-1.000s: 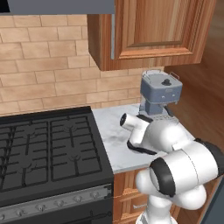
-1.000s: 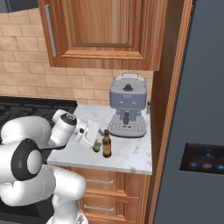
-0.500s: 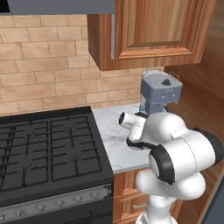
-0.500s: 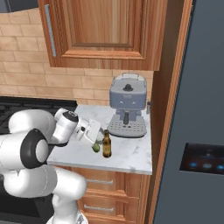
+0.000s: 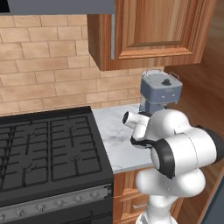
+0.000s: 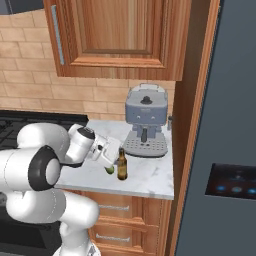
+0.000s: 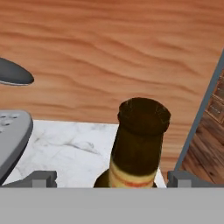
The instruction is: Place the beer and liquor on the top shelf of the fridge to keep them out of children's reach, and place the cucumber on lower shelves for easy access.
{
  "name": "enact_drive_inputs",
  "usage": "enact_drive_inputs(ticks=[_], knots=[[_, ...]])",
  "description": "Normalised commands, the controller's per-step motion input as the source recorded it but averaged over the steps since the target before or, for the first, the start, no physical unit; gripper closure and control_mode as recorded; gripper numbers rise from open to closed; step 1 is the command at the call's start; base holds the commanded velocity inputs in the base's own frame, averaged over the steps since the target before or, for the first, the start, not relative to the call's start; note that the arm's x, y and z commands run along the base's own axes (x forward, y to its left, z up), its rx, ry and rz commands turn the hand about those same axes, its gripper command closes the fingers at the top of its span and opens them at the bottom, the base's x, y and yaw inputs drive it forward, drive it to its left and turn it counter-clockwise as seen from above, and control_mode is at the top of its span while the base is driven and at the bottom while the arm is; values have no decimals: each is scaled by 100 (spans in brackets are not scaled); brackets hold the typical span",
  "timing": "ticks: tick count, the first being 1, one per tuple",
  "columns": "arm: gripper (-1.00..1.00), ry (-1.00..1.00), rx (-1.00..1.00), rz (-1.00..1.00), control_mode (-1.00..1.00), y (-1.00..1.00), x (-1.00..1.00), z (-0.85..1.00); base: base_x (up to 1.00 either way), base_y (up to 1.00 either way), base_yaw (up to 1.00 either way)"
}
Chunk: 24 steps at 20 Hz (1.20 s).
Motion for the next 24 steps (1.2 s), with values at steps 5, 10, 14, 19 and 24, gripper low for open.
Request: enact_drive_inputs(ticks=[5, 10, 14, 19, 24], knots=[[-100, 0, 0, 0, -100, -20, 0, -3, 0, 0, 0], [-100, 1, 0, 0, -100, -18, 0, -8, 0, 0, 0], [100, 0, 0, 0, -100, -2, 1, -4, 0, 0, 0], [100, 0, 0, 0, -100, 0, 1, 0, 0, 0, 0], [100, 1, 0, 3, -100, 2, 0, 0, 0, 0, 0]])
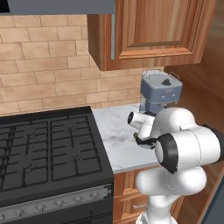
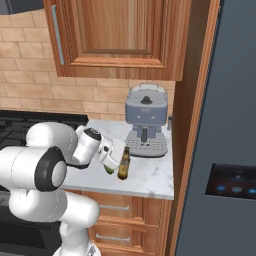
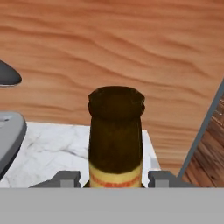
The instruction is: Place the beer and liquor on the top shelf of the fridge to keep them out of children's reach, and place the cucumber on lower shelves for easy access.
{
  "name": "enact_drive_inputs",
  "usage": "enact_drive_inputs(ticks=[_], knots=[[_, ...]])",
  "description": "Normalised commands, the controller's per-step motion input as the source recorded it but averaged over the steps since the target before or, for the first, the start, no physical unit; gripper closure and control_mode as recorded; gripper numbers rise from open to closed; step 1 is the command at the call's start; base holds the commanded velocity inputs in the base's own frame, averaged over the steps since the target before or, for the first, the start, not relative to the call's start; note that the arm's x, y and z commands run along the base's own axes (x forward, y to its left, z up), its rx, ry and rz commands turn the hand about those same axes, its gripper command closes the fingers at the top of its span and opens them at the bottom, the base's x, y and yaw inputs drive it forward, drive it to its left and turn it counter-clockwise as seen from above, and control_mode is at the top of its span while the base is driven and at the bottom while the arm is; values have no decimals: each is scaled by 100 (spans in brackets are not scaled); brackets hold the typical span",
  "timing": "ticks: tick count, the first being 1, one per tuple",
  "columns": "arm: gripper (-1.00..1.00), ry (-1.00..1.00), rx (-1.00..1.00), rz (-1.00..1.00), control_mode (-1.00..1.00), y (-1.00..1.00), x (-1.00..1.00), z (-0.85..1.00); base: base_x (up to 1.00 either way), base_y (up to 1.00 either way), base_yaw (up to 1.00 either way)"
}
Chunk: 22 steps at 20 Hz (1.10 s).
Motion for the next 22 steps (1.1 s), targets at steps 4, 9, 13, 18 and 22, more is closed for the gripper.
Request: enact_drive_inputs(ticks=[4, 9, 13, 18, 22], knots=[[100, 1, 0, 32, -100, 11, -24, 22, 0, 0, 0], [100, 0, 0, 57, -100, 13, -54, 75, 0, 0, 0], [100, 1, 0, 55, -100, 28, -53, 88, 0, 0, 0], [100, 9, 0, 39, -100, 66, -43, 100, 0, 0, 0], [100, 17, 2, 33, -100, 76, -43, 100, 0, 0, 0]])
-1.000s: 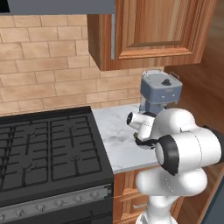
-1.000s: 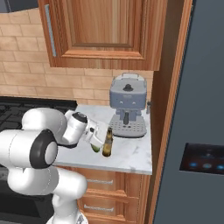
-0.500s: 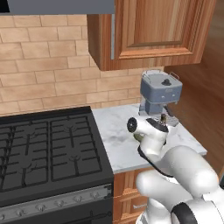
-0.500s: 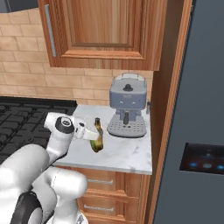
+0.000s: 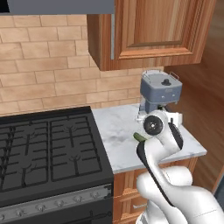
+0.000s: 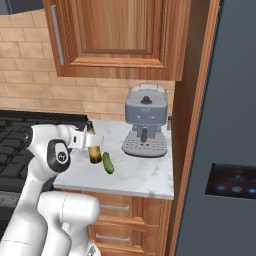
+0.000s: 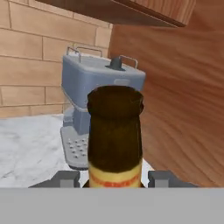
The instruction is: Place the beer and liquor on the top shelf of the fridge to keep them out of children's reach, and place the cucumber on lower shelves for easy access.
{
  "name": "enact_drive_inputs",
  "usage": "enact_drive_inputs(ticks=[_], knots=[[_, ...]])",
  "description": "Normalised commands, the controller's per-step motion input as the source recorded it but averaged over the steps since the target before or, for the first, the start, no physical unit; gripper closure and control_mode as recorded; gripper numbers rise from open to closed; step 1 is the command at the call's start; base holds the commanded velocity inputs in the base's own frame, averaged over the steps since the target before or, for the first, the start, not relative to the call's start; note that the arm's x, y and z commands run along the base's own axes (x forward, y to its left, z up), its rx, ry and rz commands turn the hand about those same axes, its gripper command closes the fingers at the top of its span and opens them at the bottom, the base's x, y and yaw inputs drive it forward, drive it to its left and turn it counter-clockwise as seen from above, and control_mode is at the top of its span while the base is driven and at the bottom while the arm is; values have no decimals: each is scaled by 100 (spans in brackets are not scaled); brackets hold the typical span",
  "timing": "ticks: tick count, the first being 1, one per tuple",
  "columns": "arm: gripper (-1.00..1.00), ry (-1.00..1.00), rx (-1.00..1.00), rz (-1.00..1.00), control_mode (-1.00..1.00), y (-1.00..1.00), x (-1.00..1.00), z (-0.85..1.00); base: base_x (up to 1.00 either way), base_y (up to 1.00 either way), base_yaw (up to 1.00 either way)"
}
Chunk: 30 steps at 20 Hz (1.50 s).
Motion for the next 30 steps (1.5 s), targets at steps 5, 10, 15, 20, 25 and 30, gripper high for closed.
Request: enact_drive_inputs(ticks=[5, 10, 15, 20, 25, 30], knots=[[100, 21, 7, 33, -100, 65, -46, 100, 0, 0, 0], [100, 15, 14, 31, -100, 33, -45, 81, 0, 0, 0], [100, 0, 33, 27, -100, -5, -53, 24, 0, 0, 0], [100, 0, 20, 17, -100, 0, -54, 5, 0, 0, 0], [100, 0, -2, 6, -100, 6, -32, 12, 0, 0, 0], [100, 0, -4, 2, -100, 0, -27, 16, 0, 0, 0]])
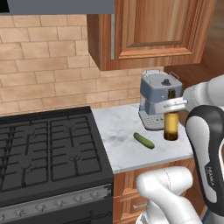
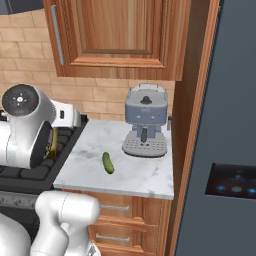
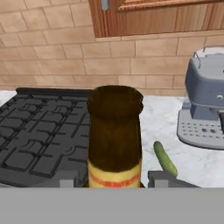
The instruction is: Place the beer and liquor on the top shelf of the fridge to keep them out of children's reach, and place the cucumber on lower shelves for easy access.
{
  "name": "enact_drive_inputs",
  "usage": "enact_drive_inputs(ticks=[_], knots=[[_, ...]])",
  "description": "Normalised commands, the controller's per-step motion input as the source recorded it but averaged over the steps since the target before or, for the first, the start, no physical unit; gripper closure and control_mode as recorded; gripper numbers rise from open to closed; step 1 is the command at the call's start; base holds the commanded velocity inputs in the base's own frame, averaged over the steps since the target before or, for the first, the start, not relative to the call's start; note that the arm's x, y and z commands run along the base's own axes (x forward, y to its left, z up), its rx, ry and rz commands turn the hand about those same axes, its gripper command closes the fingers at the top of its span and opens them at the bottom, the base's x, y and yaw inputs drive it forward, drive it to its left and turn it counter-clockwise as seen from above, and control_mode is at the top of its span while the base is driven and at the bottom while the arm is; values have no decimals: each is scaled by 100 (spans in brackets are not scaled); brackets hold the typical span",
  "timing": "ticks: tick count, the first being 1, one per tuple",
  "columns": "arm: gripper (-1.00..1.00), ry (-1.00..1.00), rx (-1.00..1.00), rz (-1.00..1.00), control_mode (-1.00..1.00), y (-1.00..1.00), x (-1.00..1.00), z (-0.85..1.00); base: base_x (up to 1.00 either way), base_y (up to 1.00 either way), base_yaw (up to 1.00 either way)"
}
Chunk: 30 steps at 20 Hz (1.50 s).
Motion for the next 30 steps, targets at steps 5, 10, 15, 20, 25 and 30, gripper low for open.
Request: enact_drive_inputs(ticks=[5, 10, 15, 20, 25, 30], knots=[[100, 0, -8, 0, -100, 0, -18, 16, 0, 0, 0], [100, 0, -2, 0, 100, 0, -5, 4, -28, 0, 0], [100, 0, 0, 0, 100, 0, 0, 0, -55, -19, 0], [100, 0, 0, 0, 100, 0, 0, 0, -34, -56, 0], [100, 0, 0, 0, 100, 0, 0, 0, -2, -77, 0], [100, 0, 0, 0, 100, 0, 0, 0, 0, -87, 0]])
